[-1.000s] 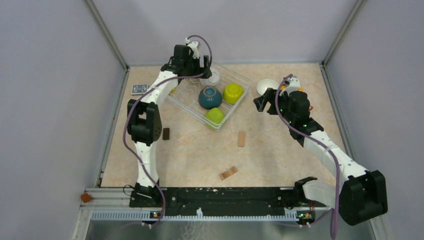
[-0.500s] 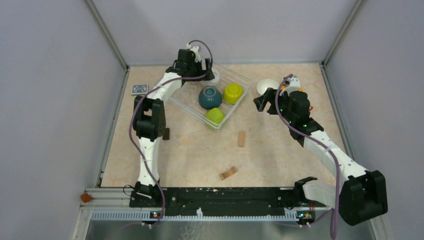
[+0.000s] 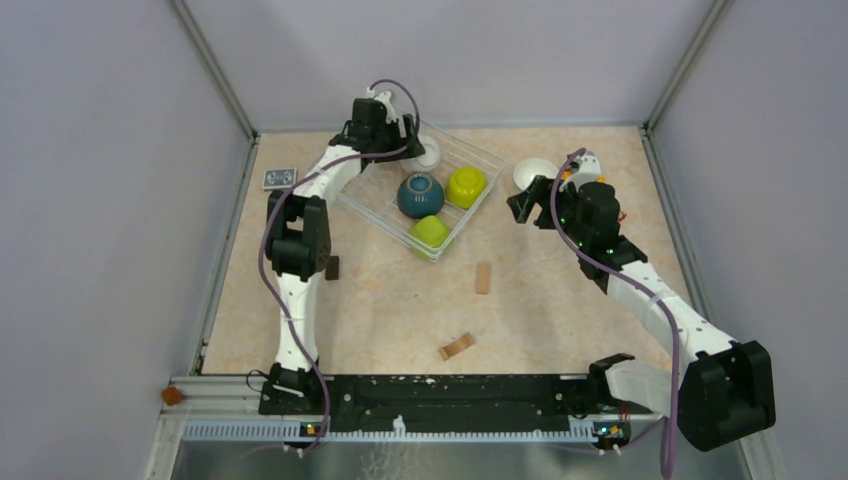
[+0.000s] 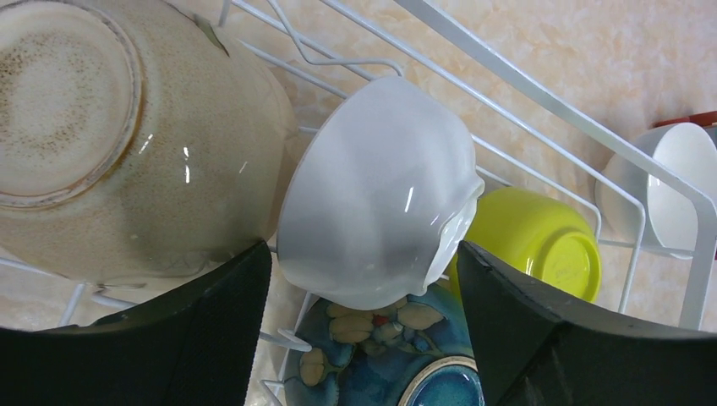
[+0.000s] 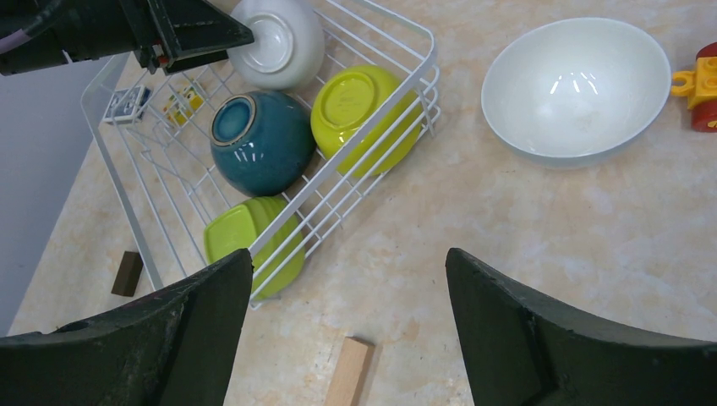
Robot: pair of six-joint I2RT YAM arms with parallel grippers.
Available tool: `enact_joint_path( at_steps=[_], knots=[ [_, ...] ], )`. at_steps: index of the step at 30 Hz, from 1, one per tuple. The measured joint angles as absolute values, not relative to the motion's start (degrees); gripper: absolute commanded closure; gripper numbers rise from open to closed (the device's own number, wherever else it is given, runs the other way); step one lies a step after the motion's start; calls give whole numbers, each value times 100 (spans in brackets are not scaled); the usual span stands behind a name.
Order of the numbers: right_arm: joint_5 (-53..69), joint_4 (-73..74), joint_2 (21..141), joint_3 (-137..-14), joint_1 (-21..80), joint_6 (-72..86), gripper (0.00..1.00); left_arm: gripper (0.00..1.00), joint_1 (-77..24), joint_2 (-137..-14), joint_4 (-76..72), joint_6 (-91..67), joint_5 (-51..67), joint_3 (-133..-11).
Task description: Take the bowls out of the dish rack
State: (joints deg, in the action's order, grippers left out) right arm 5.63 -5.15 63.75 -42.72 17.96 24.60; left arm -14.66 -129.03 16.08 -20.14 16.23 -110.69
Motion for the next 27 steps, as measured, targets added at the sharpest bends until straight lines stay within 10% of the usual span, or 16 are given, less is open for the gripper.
enact_joint_path(
  at_steps=[15,21,27],
  knots=[
    [526,-513,6368,-4198,1796,2458,16,33,-1485,-12908,1017,-2134,1820,-10980],
    [523,-517,6337,-4198,1796,2458,16,15,-1546,-12908,928,-2112,1815,-10965],
    [523,-515,6322,-4198,1796,2458,16,21,-1706,-12908,1004,-2082,1796,-10958]
  ],
)
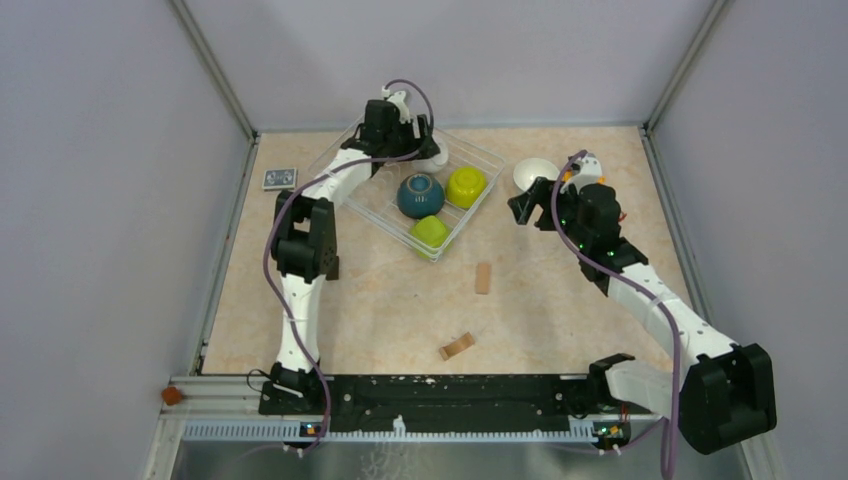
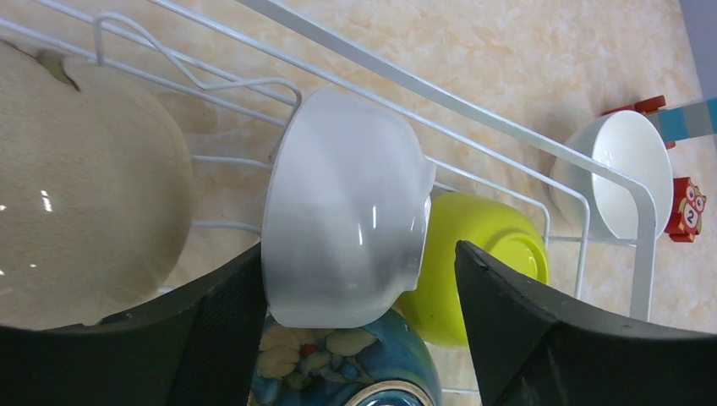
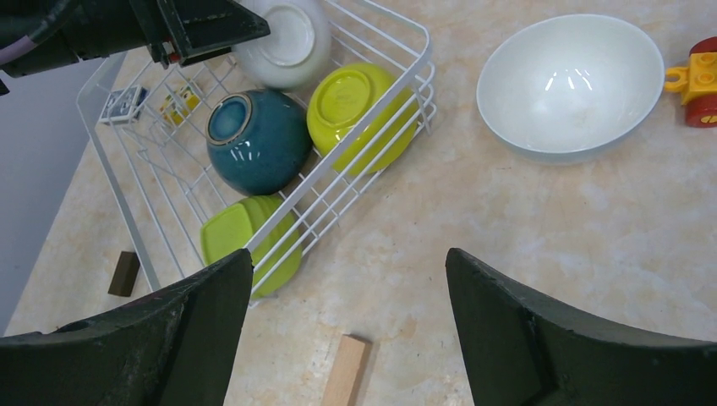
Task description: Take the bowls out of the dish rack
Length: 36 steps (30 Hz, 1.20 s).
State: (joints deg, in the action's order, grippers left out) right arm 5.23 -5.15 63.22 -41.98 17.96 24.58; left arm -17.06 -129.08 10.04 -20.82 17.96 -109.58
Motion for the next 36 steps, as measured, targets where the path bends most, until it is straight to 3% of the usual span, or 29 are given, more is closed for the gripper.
enact_joint_path(
  at_steps=[3,12,21,25,36],
  knots=[
    [519,-515,6272,-4195,1796,2456,16,27,-1743,-12908,1081,-2062,1789,-10958],
    [482,-513,6200,-4198,1796,2445,16,27,-1752,-12908,1118,-2001,1706,-10958],
    [462,-513,6200,-4195,1796,2443,16,37,-1806,-12908,1214,-1903,1483,-10986],
    [464,-513,6200,-4195,1796,2443,16,46,-1833,-12905,1216,-1826,1461,-10995],
    [545,-519,6189,-4195,1796,2447,16,52,-1844,-12431,932,-1813,1747,-10508]
  ],
)
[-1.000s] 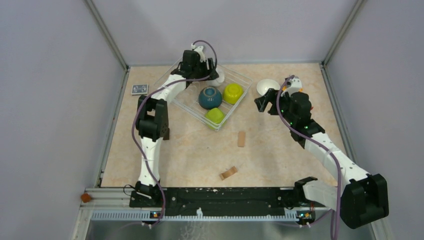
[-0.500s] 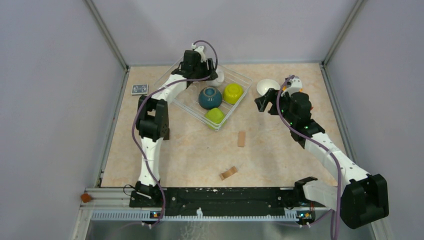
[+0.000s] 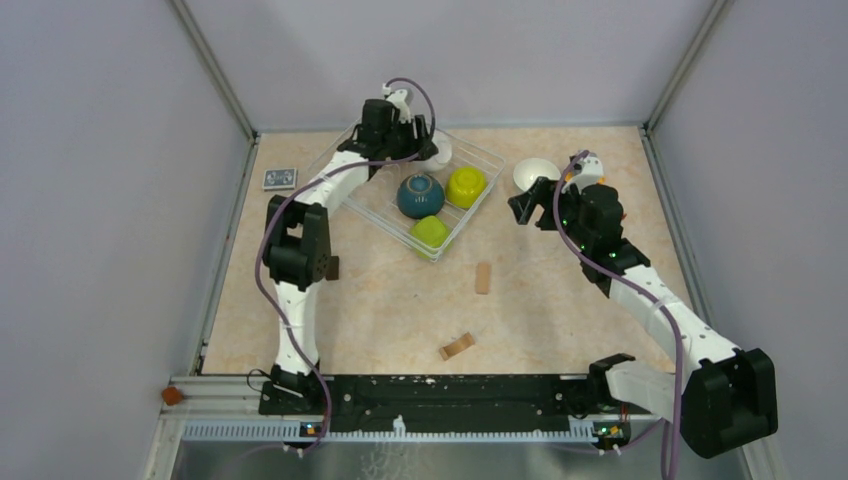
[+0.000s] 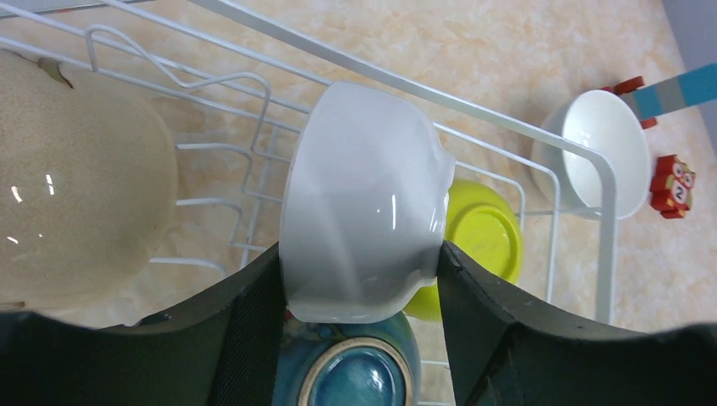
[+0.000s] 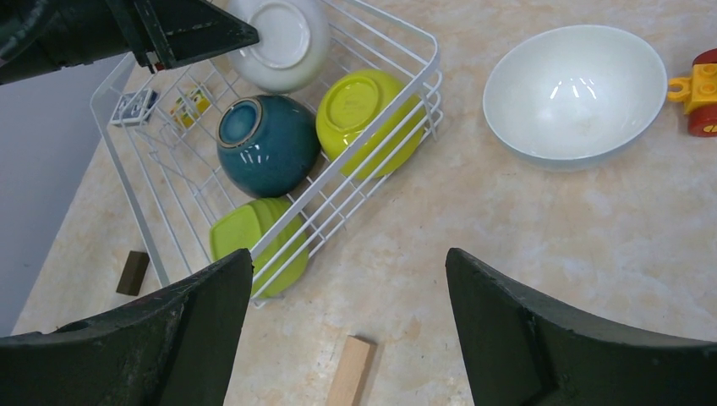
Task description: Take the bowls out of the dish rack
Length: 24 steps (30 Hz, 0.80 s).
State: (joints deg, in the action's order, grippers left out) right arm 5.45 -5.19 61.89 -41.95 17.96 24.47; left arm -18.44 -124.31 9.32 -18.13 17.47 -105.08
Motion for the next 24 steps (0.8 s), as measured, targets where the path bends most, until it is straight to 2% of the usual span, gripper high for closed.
enact_joint_path(
  at_steps=[12,24],
  knots=[
    [604,-469,6189,-4200,1796,2460,16,58,-1885,-11382,460,-1984,2224,-9579],
    [255,283,6143,-4630,1796,2683,15,60,-2781,-10108,228,-1616,1581,-8265]
  ],
)
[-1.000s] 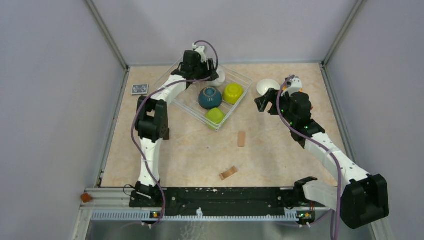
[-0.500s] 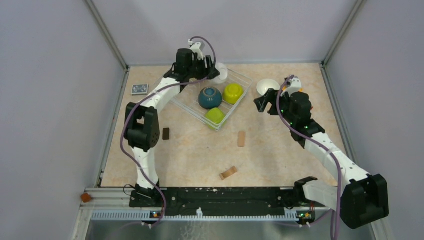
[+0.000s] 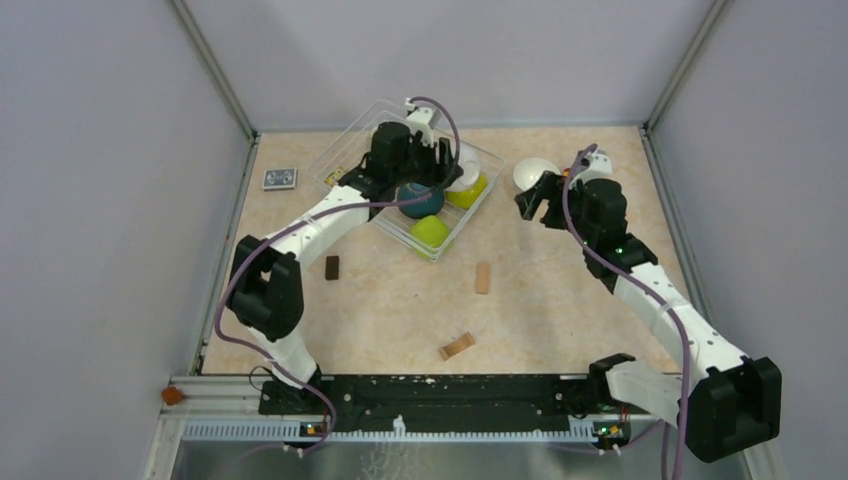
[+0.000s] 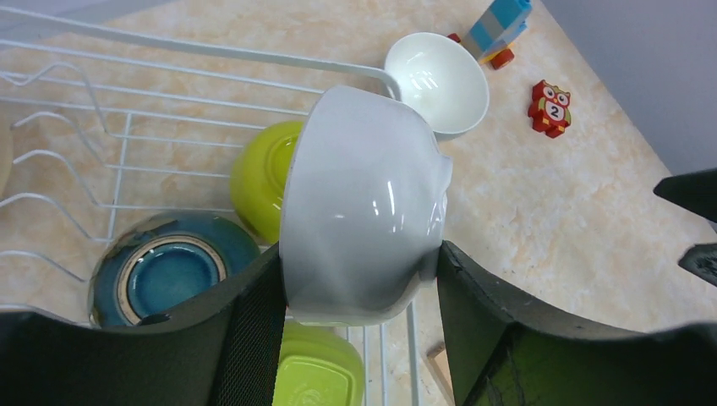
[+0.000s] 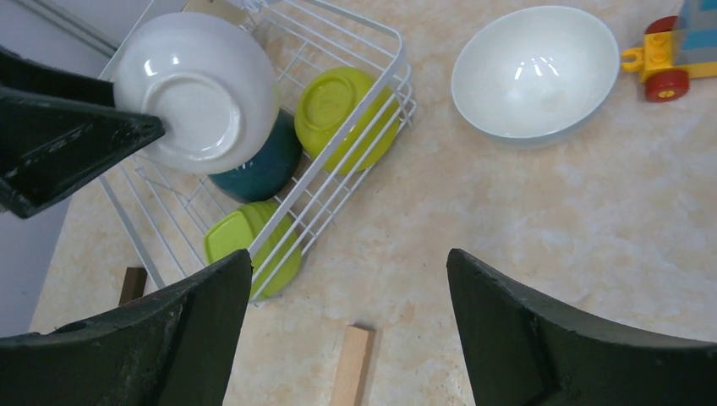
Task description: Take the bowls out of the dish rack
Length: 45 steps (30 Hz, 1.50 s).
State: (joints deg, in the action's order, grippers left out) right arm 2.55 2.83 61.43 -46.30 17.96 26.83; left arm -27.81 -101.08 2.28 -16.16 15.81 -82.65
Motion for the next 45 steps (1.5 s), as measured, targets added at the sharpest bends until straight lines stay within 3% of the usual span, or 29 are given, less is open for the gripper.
enact_joint_path(
  at_steps=[16,19,25,33,40,42,45],
  knots=[
    [-2228,1774,5483,-4707,1796,3885,19,63,-4512,-9428,-805,-75,499,-7135],
    [-2440,2018,5406,-4705,1796,4032,12,63,-4976,-9483,-996,360,217,-7135],
    [-2043,2270,5262,-4687,1651,4239,15,63,-5516,-9907,-1417,1041,-246,-7052],
    [-810,2633,5542,-4694,644,4449,19,62,-5898,-10615,-1887,2032,-1022,-6716],
    [-489,2779,5719,-4692,609,4488,20,54,-6410,-11314,-2062,2740,-1728,-6803],
    [-460,2775,5734,-4692,609,4508,20,47,-6490,-11459,-2156,2910,-1898,-6873],
    [-427,2766,5806,-4687,609,4523,20,28,-6543,-11568,-2182,3046,-2049,-6987]
  ],
)
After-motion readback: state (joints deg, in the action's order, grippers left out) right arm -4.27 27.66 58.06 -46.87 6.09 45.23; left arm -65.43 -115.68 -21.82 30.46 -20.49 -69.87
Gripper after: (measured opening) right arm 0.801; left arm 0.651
